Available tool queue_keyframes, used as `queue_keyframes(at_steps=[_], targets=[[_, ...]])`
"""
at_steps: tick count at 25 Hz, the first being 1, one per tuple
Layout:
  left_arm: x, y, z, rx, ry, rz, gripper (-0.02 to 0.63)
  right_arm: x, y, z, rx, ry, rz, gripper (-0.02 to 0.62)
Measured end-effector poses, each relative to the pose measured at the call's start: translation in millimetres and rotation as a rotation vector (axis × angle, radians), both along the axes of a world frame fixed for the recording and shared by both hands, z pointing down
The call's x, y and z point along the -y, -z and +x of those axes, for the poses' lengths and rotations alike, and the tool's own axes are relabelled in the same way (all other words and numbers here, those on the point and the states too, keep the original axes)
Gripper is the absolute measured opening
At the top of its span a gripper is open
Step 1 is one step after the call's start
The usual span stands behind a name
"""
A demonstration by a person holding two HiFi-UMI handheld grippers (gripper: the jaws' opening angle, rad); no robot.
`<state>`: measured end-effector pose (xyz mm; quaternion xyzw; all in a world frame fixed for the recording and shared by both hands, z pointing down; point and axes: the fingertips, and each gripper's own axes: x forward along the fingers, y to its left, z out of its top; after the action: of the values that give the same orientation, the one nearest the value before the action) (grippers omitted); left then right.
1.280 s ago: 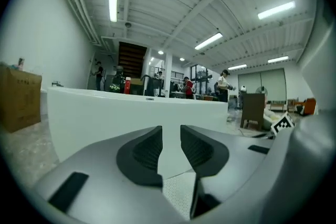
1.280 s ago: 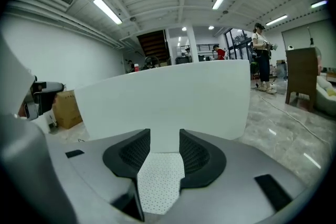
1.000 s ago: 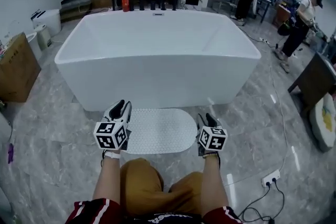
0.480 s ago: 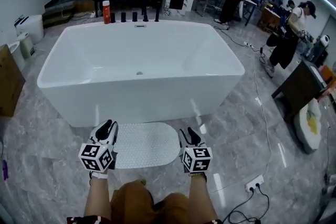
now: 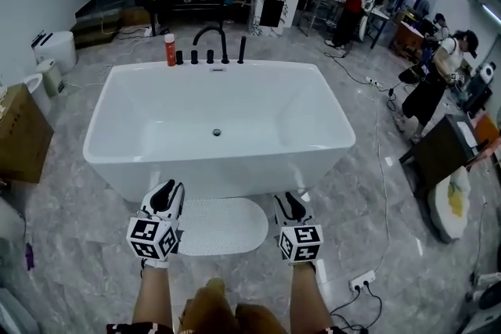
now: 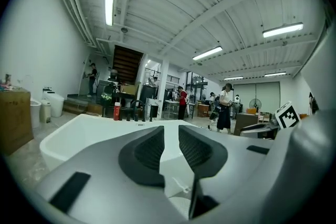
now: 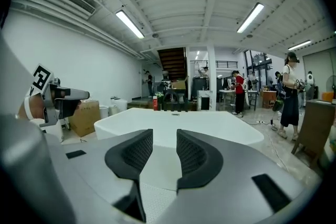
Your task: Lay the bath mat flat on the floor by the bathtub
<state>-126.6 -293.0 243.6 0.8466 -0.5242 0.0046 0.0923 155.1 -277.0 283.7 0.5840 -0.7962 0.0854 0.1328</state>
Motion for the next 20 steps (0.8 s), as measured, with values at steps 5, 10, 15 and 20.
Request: queue_keyframes(at_steps=[5, 10, 15, 20], targets=[[-8, 85, -5, -0.018, -0.024, -0.033, 0.097, 0, 88, -19, 0.013, 0.012, -0.023, 0.163], [-23, 154, -17, -0.044, -0.043, -0.064, 0.097, -1, 172, -38, 0.017, 0.027, -0.016, 0.156], [-27, 201, -31, -0.040, -0.058, -0.046, 0.097, 3, 239, -41, -0.010, 0.012, 0.024, 0.156], [-24, 221, -46, -0.075, -0.069, -0.023, 0.097, -7, 262, -45, 0.034, -0.031, 0.035, 0.158]])
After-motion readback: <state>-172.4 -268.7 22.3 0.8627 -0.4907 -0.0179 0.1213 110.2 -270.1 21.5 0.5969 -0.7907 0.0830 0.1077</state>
